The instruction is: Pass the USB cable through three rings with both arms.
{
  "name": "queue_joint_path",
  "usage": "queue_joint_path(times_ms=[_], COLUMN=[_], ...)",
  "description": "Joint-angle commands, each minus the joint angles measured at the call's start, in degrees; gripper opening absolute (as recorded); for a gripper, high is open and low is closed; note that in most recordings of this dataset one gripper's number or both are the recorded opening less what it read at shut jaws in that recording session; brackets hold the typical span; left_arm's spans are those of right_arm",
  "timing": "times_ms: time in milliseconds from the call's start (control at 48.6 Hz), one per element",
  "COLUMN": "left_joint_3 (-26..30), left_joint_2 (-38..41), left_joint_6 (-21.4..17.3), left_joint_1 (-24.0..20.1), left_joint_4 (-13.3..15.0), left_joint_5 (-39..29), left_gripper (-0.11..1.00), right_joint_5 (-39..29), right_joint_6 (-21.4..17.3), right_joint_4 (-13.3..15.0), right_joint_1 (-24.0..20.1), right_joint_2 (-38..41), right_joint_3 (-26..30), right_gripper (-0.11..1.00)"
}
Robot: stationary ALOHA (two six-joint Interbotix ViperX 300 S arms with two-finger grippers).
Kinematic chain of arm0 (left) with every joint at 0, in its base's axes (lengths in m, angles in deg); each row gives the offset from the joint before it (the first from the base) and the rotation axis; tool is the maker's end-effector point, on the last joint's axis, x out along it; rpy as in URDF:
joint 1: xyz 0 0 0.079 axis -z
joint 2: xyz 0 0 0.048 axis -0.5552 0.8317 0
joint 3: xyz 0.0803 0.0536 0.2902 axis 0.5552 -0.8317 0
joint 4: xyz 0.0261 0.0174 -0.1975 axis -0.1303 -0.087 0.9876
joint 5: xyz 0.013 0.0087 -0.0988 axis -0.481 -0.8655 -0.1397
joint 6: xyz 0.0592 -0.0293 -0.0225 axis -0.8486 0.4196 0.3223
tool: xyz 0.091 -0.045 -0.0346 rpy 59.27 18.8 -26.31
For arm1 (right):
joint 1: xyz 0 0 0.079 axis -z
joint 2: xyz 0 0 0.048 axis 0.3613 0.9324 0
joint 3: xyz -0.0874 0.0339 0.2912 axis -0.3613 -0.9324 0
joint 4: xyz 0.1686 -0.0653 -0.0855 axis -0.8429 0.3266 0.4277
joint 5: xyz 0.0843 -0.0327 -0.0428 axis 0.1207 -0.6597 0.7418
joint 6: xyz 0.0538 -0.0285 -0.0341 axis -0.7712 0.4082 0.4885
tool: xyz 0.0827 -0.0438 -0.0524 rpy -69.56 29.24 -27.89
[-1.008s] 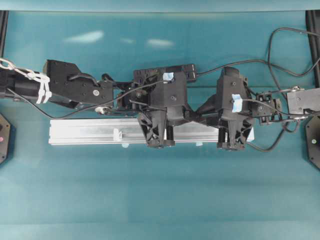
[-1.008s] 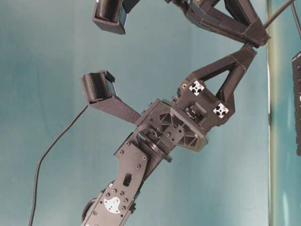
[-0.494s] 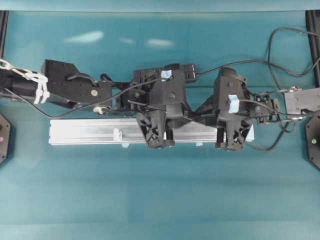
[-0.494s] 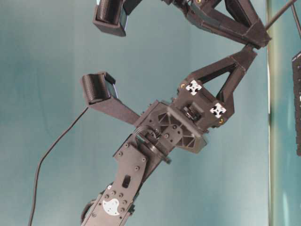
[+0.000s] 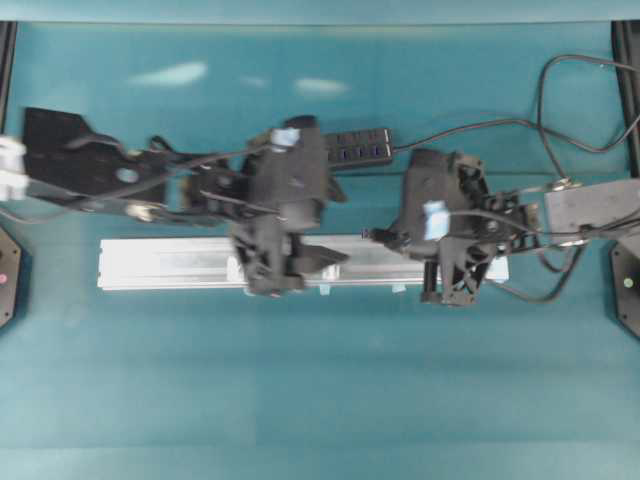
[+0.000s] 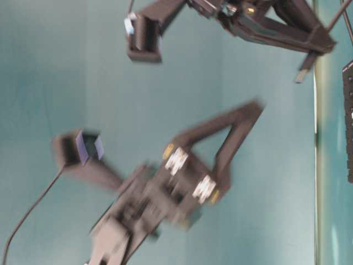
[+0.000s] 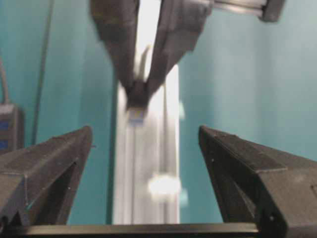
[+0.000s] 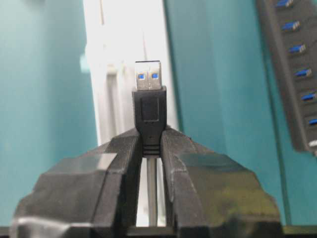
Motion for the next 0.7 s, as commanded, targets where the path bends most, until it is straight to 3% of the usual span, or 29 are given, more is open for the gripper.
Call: queue_joint_path(times_ms=[0,268,679], left_joint_3=[-1.41,-6.68,-10.81], left_joint_2=[-4.22,-11.43,-17.58], left_joint_6=[0.26,5.62,6.06], left_joint_1=[0.09,-0.44,-0.44], left_joint_4=[-0.18,-0.18,-0.18], left_joint_5=[-0.62,-0.79,-0.79], left_gripper=[0.94,0.94,0.94], right_joint_5=[-3.87,-10.11,-9.84], right_joint_6=[1.49,3.34,4.31], right_joint_4=[0.18,-0.09,-0.26], right_joint_1=[-1.67,-3.6,-3.34], right_joint_2=[1.67,8.44,12.74], right_joint_3=[3.43,9.14,10.46], right_gripper=[-0.06,-0.06,-0.06])
